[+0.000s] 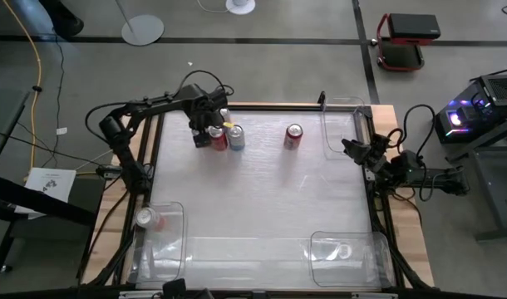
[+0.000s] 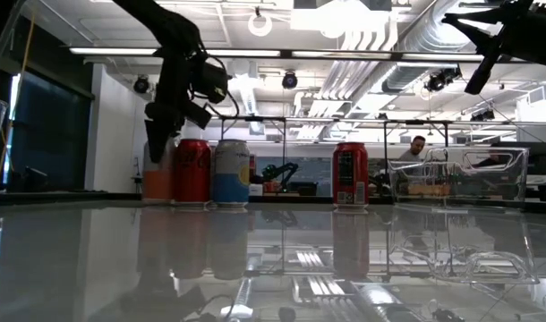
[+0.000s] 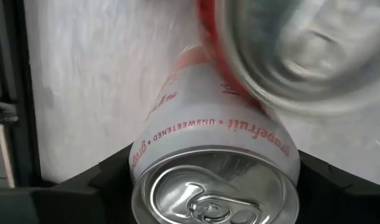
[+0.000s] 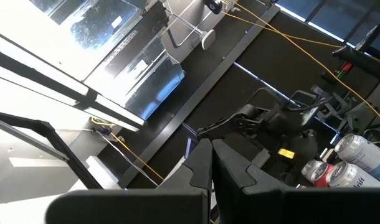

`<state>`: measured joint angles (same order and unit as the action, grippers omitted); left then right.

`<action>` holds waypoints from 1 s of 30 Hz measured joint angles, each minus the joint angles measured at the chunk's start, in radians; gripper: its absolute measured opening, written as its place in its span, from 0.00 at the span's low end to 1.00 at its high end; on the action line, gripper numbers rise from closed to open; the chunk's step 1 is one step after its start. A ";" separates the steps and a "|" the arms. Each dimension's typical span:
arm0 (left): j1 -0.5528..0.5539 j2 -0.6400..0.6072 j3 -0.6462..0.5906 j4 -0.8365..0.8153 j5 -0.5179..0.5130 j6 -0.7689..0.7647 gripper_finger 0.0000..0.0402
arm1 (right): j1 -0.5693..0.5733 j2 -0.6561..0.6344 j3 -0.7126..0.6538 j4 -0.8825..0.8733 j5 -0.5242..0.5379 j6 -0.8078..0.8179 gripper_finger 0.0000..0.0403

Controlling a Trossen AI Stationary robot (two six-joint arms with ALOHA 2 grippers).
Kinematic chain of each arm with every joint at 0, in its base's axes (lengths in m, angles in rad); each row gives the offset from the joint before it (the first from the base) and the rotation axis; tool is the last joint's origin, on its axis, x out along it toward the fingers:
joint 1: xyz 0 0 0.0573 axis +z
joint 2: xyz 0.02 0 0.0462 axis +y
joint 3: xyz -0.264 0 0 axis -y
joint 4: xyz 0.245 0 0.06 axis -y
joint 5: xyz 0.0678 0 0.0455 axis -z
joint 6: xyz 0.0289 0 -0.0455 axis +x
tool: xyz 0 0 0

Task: Sort soda cans
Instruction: Put the orange-white soda can into the bottom left transparent bin

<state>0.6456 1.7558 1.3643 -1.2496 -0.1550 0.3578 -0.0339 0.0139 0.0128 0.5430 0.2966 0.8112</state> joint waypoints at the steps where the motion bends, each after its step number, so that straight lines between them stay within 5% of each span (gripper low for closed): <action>1: -0.004 -0.020 0.000 -0.007 -0.003 -0.007 0.72 | 0.000 0.000 0.000 0.000 0.000 0.000 0.00; 8: -0.060 -0.194 0.027 -0.190 -0.038 -0.140 0.72 | 0.000 0.000 0.000 -0.005 0.000 0.000 0.00; 14: -0.201 -0.328 0.142 -0.325 0.019 -0.479 0.72 | 0.000 0.000 0.000 -0.031 0.003 0.000 0.00; 17: -0.318 -0.383 0.197 -0.306 0.118 -0.714 0.72 | 0.000 0.000 0.000 -0.065 0.021 0.000 0.00; 30: -0.946 -0.355 0.256 -0.323 0.229 -1.372 0.72 | 0.000 0.000 0.000 -0.188 0.075 -0.004 0.00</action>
<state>-0.3006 1.4012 1.6203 -1.5724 0.0736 -1.0143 -0.0341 0.0139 0.0128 0.3546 0.3714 0.8070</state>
